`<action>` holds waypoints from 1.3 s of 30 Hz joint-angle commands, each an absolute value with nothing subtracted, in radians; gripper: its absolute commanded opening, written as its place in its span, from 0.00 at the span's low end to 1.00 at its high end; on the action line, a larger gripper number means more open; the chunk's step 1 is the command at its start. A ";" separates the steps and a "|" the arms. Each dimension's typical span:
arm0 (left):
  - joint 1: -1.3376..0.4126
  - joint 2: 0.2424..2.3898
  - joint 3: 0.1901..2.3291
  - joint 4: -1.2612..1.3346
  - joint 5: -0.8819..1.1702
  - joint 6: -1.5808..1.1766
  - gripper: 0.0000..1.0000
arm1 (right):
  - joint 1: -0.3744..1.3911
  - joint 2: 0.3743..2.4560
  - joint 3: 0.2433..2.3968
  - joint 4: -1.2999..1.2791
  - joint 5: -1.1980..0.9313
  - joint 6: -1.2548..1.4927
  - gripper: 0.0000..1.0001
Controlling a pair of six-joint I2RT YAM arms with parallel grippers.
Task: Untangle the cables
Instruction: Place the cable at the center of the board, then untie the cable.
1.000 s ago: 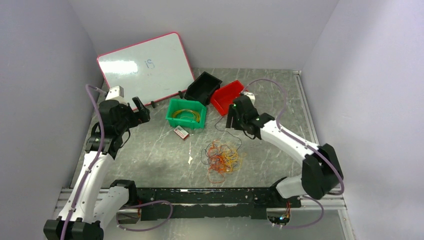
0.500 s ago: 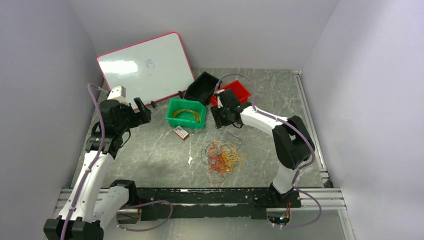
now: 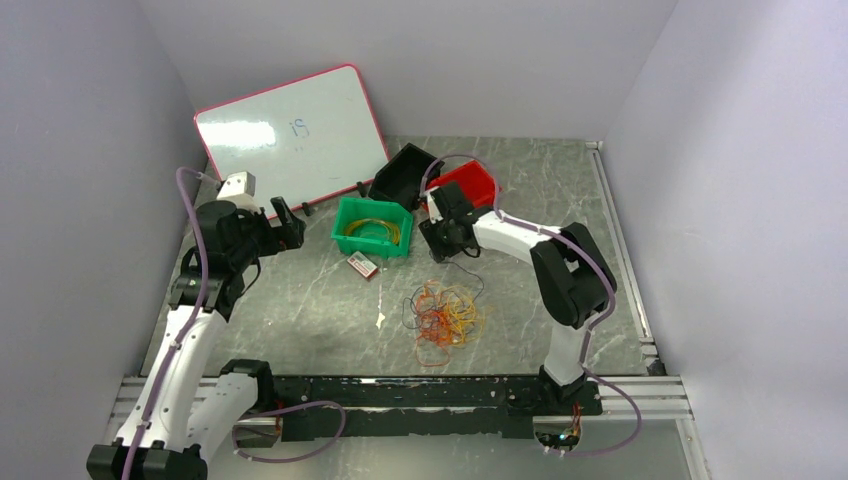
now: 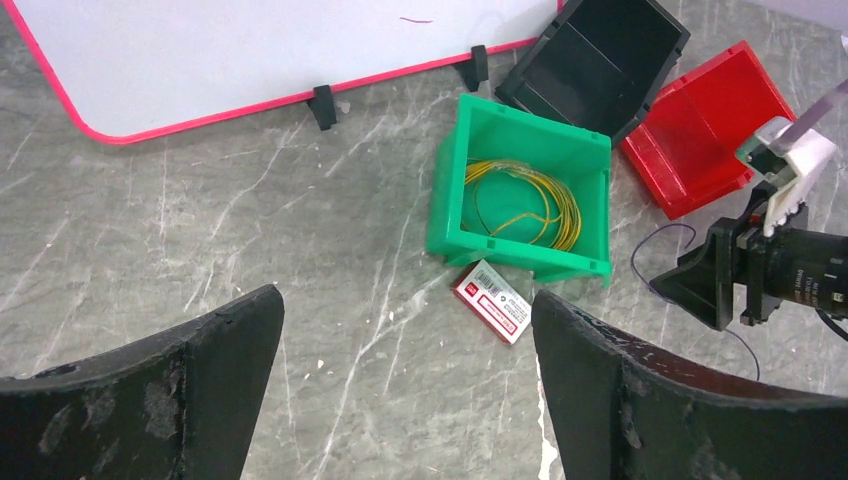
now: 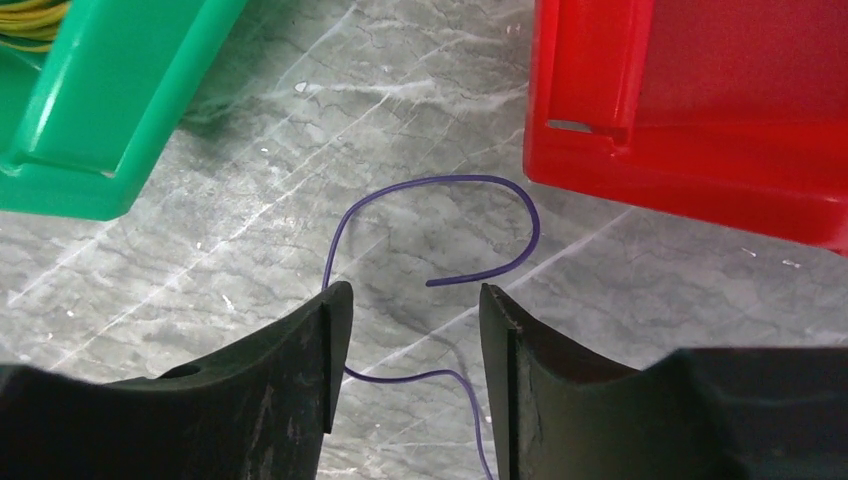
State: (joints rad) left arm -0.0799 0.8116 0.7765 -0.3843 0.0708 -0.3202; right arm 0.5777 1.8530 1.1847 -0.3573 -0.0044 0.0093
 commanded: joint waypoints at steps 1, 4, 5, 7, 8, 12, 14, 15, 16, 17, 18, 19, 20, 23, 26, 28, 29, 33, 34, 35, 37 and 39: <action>-0.069 0.802 0.769 -0.345 0.107 -0.303 0.98 | 0.578 1.886 1.229 -0.379 -0.004 -0.032 0.52; -0.069 0.807 0.771 -0.347 0.109 -0.305 0.98 | 0.578 1.878 1.228 -0.387 -0.039 -0.045 0.56; -0.068 0.809 0.773 -0.346 0.112 -0.304 0.98 | 0.578 1.871 1.224 -0.384 -0.053 -0.049 0.57; -0.069 0.812 0.772 -0.345 0.116 -0.304 0.98 | 0.578 1.865 1.218 -0.383 -0.074 -0.056 0.58; -0.069 0.813 0.772 -0.346 0.115 -0.304 0.98 | 0.578 1.868 1.219 -0.388 -0.076 -0.059 0.58; -0.069 0.812 0.772 -0.347 0.113 -0.305 0.98 | 0.578 1.893 1.223 -0.403 -0.085 -0.077 0.56; -0.068 0.810 0.771 -0.346 0.112 -0.304 0.98 | 0.579 1.896 1.223 -0.403 -0.099 -0.083 0.56; -0.068 0.810 0.771 -0.345 0.112 -0.305 0.98 | 0.580 1.896 1.223 -0.403 -0.108 -0.087 0.56; -0.069 0.810 0.770 -0.345 0.111 -0.305 0.97 | 0.580 1.895 1.222 -0.403 -0.117 -0.091 0.56; -0.068 0.812 0.771 -0.348 0.110 -0.305 0.97 | 0.581 1.891 1.221 -0.403 -0.126 -0.093 0.56; -0.068 0.815 0.772 -0.349 0.110 -0.304 0.97 | 0.581 1.887 1.220 -0.401 -0.129 -0.093 0.56; -0.068 0.818 0.774 -0.350 0.110 -0.305 0.97 | 0.581 1.880 1.219 -0.398 -0.129 -0.091 0.57; -0.069 0.821 0.775 -0.352 0.110 -0.305 0.97 | 0.581 1.873 1.216 -0.396 -0.129 -0.089 0.57; -0.069 0.823 0.776 -0.351 0.111 -0.306 0.97 | 0.581 1.846 1.212 -0.395 -0.135 -0.089 0.56; -0.069 0.819 0.774 -0.351 0.109 -0.306 0.96 | 0.581 1.813 1.214 -0.399 -0.131 -0.083 0.56; -0.068 0.817 0.773 -0.350 0.108 -0.305 0.97 | 0.581 1.784 1.214 -0.400 -0.126 -0.079 0.58; -0.068 0.818 0.773 -0.349 0.107 -0.307 0.96 | 0.581 1.767 1.214 -0.402 -0.123 -0.078 0.59; -0.069 0.823 0.775 -0.351 0.109 -0.305 0.96 | 0.582 1.728 1.218 -0.417 -0.159 -0.095 0.62; -0.069 0.824 0.775 -0.351 0.109 -0.305 0.96 | 0.587 1.726 1.216 -0.420 -0.178 -0.105 0.62; -0.068 0.825 0.775 -0.352 0.109 -0.306 0.96 | 0.594 1.729 1.214 -0.421 -0.195 -0.115 0.63; -0.069 0.823 0.775 -0.353 0.107 -0.306 0.96 | 0.613 1.751 1.221 -0.437 -0.211 -0.136 0.63; -0.069 0.821 0.775 -0.353 0.105 -0.307 0.96 | 0.638 1.787 1.236 -0.464 -0.207 -0.161 0.64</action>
